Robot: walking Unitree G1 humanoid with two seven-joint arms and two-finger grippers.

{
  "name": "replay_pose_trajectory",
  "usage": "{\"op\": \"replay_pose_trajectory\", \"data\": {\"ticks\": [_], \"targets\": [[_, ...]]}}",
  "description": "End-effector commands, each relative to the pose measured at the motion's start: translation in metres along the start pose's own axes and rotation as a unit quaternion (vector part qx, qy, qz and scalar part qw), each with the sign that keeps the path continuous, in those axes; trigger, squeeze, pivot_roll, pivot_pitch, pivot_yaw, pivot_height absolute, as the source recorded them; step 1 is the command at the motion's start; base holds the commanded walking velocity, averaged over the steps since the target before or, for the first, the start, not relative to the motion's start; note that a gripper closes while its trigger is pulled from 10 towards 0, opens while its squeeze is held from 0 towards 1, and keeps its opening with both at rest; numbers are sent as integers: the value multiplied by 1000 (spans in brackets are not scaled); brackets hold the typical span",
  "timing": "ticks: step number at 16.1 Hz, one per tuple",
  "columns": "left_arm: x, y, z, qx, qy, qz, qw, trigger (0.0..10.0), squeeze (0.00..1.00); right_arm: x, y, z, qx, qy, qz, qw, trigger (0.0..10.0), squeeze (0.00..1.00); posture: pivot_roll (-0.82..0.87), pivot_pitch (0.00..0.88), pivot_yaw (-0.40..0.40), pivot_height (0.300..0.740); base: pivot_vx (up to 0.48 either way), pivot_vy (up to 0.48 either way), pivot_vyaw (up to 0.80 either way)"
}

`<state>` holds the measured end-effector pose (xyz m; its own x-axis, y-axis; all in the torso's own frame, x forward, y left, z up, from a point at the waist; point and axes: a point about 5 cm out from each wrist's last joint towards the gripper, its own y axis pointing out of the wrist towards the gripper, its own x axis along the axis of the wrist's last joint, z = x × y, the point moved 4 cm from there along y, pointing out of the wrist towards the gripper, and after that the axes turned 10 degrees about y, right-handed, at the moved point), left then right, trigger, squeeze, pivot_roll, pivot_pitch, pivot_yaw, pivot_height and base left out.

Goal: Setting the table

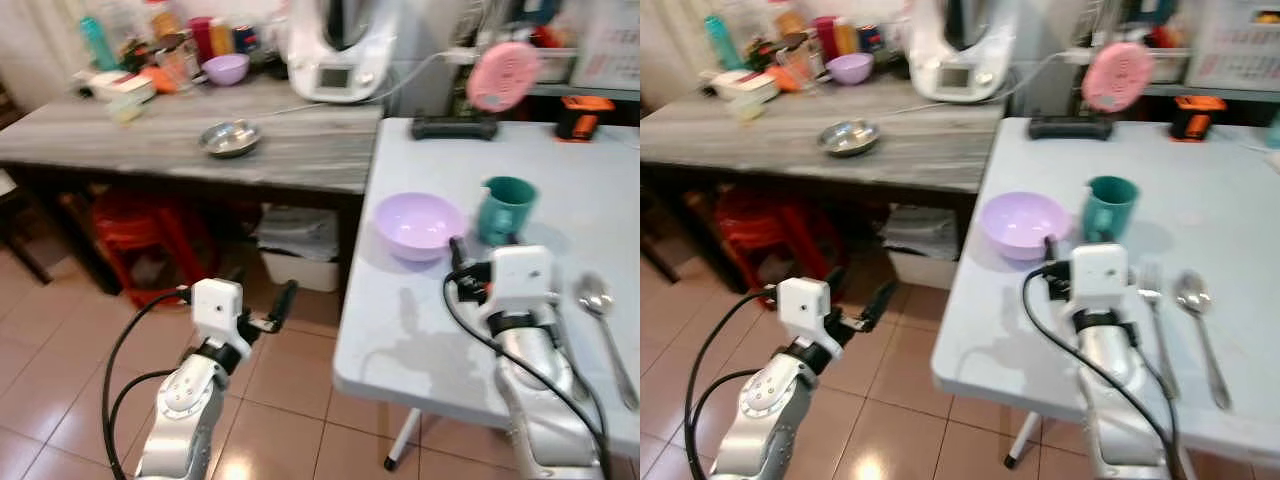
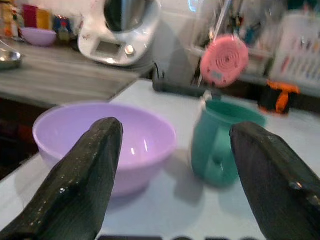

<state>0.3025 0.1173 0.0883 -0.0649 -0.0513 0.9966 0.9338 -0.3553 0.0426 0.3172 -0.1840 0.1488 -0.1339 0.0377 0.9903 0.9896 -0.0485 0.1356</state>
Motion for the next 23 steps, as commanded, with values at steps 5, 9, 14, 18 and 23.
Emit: {"op": "replay_pose_trajectory", "data": {"ticks": [5, 9, 14, 18, 23], "targets": [[-1, -2, 6, 6, 6, 5, 1000, 10000, 0, 6, 1, 10, 19, 4, -14, 1000, 10000, 0, -88, 0, 56, 740, 277, 0, 0], [-2, -2, 4, 3, 4, 7, 1000, 10000, 0, 5, 2, 15, 30, 4, -12, 999, 10000, 0, -88, 0, 53, 740, 279, 0, 0], [-5, -5, -2, -17, -4, 9, 1000, 10000, 0, 2, 6, 24, 80, -17, 3, 997, 10000, 0, -90, 0, 46, 740, 53, 0, 0], [-3, -8, -17, -71, 2, -1, 998, 10000, 0, -4, 11, 36, 155, -56, 30, 986, 10000, 0, -93, 0, 38, 740, 0, 0, 0], [-3, -10, -26, -96, 4, -5, 995, 10000, 0, -25, 9, 56, 261, -117, 90, 954, 10000, 0, -96, 0, 30, 740, 0, 0, 0]]}}
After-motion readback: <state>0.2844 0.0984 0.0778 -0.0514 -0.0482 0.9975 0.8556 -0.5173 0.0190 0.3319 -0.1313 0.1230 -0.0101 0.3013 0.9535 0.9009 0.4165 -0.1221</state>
